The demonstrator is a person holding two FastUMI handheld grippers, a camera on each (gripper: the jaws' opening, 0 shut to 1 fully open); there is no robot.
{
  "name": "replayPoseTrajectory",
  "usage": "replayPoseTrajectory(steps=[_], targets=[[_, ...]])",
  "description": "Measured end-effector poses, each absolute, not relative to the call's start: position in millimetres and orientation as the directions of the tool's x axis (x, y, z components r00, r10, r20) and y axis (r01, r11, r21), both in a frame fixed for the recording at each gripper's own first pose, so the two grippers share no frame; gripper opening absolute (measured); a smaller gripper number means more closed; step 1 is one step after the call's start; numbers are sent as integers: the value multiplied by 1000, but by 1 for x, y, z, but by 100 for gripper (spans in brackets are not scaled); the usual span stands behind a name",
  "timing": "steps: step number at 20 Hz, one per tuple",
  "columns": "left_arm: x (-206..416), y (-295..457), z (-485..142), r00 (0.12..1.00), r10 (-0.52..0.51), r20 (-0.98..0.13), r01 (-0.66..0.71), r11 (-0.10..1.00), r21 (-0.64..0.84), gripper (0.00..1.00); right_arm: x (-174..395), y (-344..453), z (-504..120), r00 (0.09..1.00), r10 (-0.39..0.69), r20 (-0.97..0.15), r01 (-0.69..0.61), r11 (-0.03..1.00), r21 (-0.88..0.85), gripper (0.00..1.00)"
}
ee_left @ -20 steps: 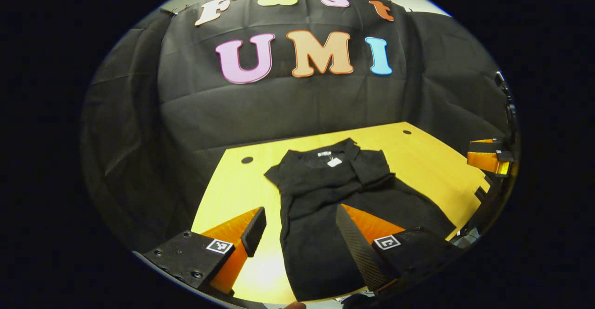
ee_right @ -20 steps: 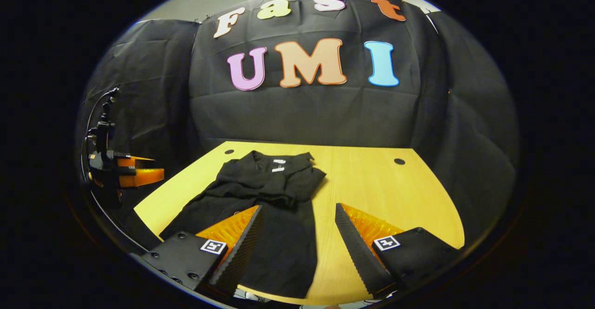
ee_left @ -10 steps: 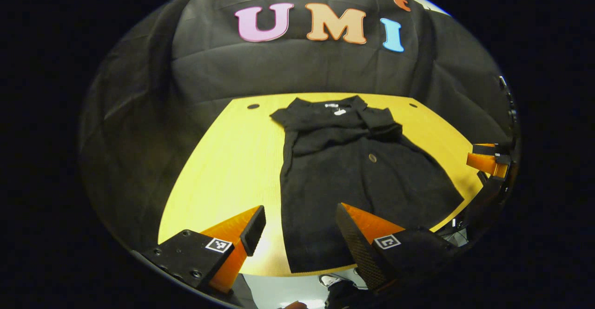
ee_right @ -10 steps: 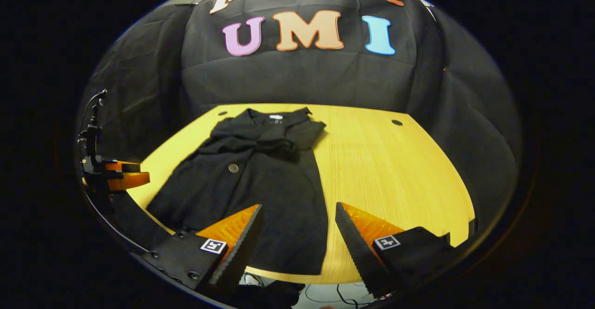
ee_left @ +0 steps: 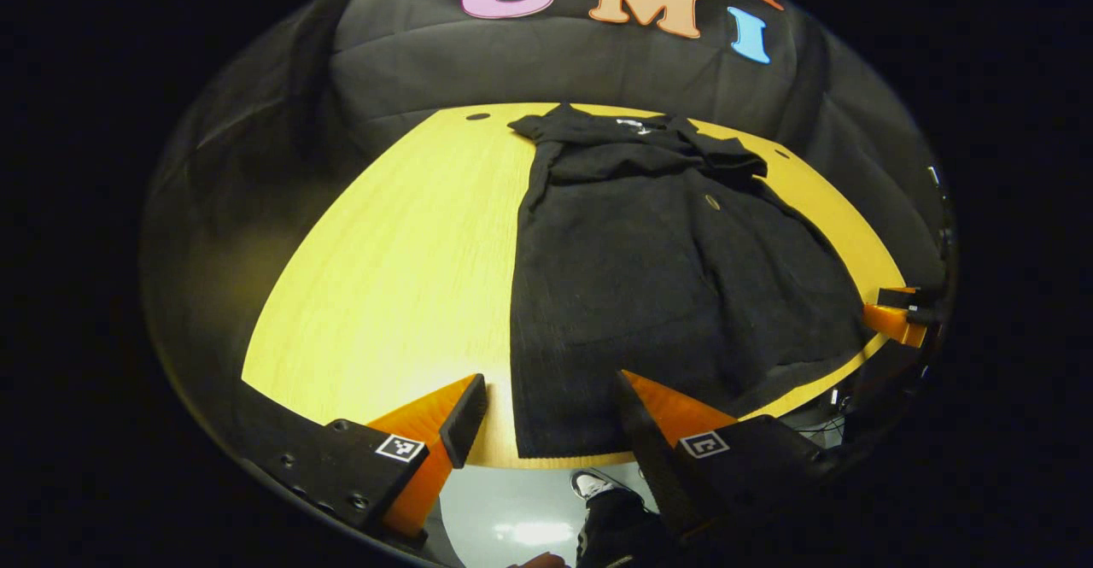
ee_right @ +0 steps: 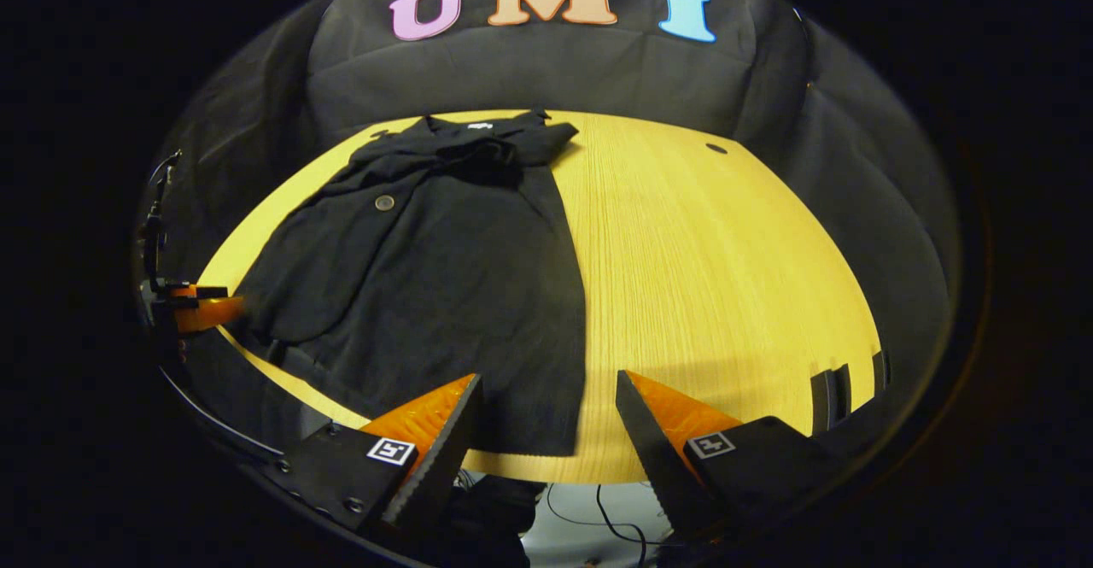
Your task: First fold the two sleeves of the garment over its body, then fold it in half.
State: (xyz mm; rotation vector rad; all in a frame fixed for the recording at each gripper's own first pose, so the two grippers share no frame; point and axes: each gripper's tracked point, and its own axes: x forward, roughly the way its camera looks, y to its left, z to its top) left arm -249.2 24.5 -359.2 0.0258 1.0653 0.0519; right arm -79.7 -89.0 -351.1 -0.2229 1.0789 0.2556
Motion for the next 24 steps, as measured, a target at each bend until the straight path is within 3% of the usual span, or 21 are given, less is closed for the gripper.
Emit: replayPoseTrajectory(steps=[2,7,8,9,12,14,15,16,18,24], targets=[[-247,21,-362,478,47,-877,8,998,57,94,-82,-91,-357,404,94,-910,-330,943,-49,96],[-247,21,-359,529,34,-848,18,999,51,94,-83,-86,-358,406,137,-904,-331,944,-6,99],[-246,18,-361,538,31,-842,21,999,50,92,-85,-78,-359,405,159,-900,-353,936,6,92],[-245,15,-362,548,25,-836,23,999,45,88,-88,-71,-359,396,166,-903,-372,928,8,73],[-242,5,-360,580,15,-815,4,1000,21,42,-92,-64,-359,390,172,-905,-419,908,-8,19],[-242,5,-362,575,28,-817,-37,999,8,4,-93,-63,-361,367,182,-912,-427,904,9,17],[-242,4,-363,563,21,-826,-54,998,-11,0,-94,-62,-359,353,185,-917,-406,913,28,17],[-241,4,-363,552,6,-834,-70,997,-39,0,-93,-61,-359,346,195,-918,-392,919,48,8],[-241,4,-361,544,-25,-839,-114,988,-104,0,-93,-59,-358,342,198,-919,-380,923,58,3],[-236,3,-355,521,-38,-853,-147,980,-134,0,-85,-46,-346,388,237,-891,-381,921,79,3]])
